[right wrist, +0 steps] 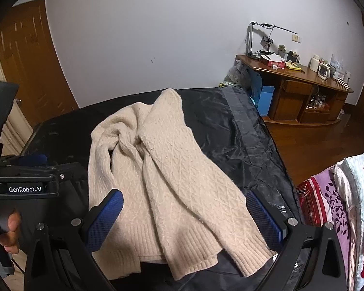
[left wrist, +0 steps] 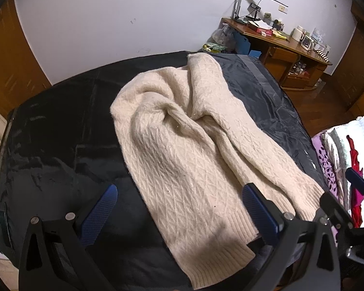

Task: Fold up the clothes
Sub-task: 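Reach both grippers toward the crumpled cream sweater on the black cover, then grasp the sweater shoulder with the left gripper while the right gripper grasps the other shoulder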

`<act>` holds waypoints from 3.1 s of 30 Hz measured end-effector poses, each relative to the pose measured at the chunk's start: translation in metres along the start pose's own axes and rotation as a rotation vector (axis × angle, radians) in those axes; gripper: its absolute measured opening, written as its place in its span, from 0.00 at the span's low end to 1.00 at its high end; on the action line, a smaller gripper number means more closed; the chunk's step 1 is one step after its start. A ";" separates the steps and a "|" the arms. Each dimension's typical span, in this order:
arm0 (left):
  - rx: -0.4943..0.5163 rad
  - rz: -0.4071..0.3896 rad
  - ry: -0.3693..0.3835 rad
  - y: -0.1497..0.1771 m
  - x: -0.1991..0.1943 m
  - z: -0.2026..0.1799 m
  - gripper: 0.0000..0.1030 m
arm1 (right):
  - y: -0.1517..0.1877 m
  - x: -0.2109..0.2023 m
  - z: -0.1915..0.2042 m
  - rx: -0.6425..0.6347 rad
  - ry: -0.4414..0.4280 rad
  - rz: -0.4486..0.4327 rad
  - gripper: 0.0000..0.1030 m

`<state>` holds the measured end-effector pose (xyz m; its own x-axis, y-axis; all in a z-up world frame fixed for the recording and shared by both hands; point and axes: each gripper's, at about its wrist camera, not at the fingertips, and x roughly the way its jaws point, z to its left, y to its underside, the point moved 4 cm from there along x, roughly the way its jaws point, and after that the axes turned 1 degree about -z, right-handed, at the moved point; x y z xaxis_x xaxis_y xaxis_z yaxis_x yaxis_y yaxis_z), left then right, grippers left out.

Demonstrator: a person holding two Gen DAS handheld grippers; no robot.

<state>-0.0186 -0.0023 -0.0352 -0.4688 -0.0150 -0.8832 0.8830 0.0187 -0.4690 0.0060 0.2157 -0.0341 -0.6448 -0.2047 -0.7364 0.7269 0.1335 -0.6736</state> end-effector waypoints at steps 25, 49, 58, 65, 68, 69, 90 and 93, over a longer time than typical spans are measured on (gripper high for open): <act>-0.370 0.108 0.120 -0.041 0.094 0.160 1.00 | -0.024 0.044 0.031 -0.017 -0.098 0.058 1.00; -0.343 -0.021 0.444 -0.125 0.207 0.189 0.92 | -0.066 0.150 0.051 0.010 -0.040 0.175 1.00; -0.307 0.043 0.539 -0.127 0.218 0.191 0.19 | -0.075 0.164 0.051 -0.006 -0.028 0.156 1.00; -0.351 0.067 0.562 -0.125 0.210 0.195 0.11 | -0.107 0.181 0.031 0.000 -0.039 0.128 0.99; -0.342 0.071 0.570 -0.125 0.207 0.197 0.11 | -0.134 0.204 0.022 0.013 -0.095 0.124 0.99; -0.329 0.074 0.568 -0.124 0.207 0.197 0.12 | -0.144 0.215 0.021 0.005 -0.111 0.128 0.99; -0.390 0.077 0.776 -0.130 0.222 0.183 0.72 | -0.189 0.326 0.017 0.104 -0.339 0.292 0.11; -0.347 0.070 0.756 -0.135 0.224 0.172 0.67 | -0.187 0.319 0.018 0.106 -0.366 0.290 0.11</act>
<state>-0.2393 -0.1797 -0.1690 -0.4116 0.6703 -0.6175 0.9114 0.3037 -0.2778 -0.3315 0.1081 -0.1414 -0.2999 -0.5037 -0.8101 0.8970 0.1401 -0.4192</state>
